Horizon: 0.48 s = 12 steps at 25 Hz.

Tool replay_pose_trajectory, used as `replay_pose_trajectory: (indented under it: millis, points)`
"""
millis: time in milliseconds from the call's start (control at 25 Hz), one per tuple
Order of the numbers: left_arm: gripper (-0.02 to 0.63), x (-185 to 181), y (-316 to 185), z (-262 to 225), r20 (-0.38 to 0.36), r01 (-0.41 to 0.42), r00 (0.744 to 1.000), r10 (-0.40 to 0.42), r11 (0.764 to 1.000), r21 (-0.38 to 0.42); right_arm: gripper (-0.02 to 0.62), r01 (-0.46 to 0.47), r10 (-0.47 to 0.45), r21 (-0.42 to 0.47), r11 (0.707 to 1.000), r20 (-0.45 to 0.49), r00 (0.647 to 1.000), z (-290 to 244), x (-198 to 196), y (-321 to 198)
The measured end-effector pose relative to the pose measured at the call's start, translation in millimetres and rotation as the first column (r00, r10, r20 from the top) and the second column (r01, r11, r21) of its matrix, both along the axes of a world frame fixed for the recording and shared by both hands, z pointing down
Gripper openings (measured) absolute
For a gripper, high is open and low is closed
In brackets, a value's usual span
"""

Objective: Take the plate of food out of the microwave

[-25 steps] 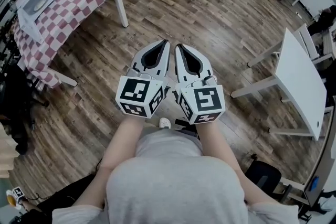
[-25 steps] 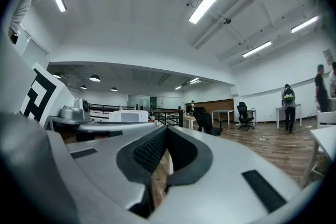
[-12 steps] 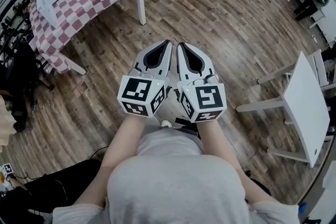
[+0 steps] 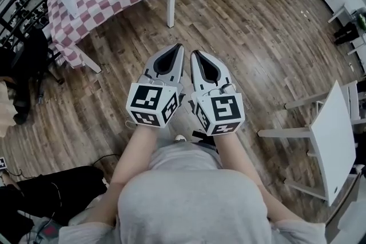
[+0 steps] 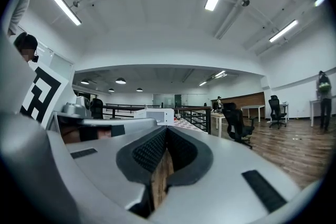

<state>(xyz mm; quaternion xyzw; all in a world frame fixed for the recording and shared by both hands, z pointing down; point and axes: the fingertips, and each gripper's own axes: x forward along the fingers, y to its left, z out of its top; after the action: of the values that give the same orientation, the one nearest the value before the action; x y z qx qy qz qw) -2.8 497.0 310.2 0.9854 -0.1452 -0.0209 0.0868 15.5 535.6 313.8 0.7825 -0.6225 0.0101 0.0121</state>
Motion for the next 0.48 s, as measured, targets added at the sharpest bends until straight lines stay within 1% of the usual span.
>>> replay_pose_trajectory:
  millis: [480]
  points:
    - [0.003,-13,-70,-3,0.008,0.090,0.996,-0.090,0.996,0.015,0.026,0.082,-0.082,0.005,0.997,-0.001,0.997,-3,-5,-68]
